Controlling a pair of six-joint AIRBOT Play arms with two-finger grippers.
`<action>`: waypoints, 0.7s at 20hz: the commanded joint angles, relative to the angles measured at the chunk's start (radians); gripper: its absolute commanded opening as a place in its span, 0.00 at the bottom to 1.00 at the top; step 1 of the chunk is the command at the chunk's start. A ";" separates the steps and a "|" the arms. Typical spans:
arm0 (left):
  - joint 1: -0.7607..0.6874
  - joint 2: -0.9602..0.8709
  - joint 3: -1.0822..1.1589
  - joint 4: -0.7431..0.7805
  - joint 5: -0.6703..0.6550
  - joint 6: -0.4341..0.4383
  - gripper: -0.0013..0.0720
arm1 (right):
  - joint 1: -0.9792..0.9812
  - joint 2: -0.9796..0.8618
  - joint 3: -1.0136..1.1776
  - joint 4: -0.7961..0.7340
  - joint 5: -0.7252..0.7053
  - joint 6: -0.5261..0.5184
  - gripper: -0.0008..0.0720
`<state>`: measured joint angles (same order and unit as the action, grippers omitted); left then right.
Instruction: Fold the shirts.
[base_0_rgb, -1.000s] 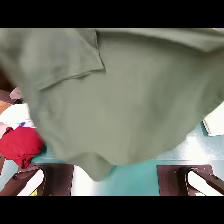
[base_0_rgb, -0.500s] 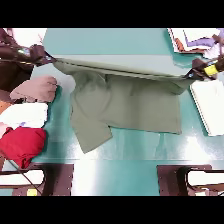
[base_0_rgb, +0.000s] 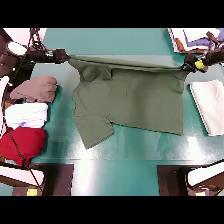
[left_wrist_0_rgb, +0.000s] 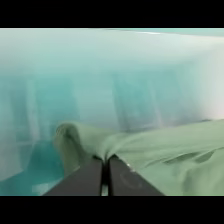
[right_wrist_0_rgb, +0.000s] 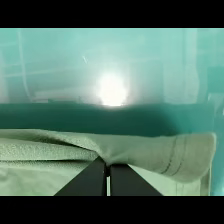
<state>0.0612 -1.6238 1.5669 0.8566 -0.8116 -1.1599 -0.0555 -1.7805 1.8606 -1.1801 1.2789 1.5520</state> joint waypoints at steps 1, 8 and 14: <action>-0.013 -0.008 -0.001 0.093 -0.108 0.017 0.05 | 0.014 -0.015 0.024 -0.032 0.098 -0.035 0.03; -0.018 -0.070 -0.004 0.171 -0.298 0.016 0.05 | 0.093 -0.012 -0.004 -0.209 0.312 -0.023 0.03; -0.018 -0.080 -0.086 0.173 -0.309 0.015 0.05 | 0.093 0.055 -0.216 -0.207 0.201 0.005 0.03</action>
<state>0.0437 -1.6985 1.5150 1.0241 -1.1019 -1.1454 0.0349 -1.7603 1.7302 -1.3811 1.5471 1.5417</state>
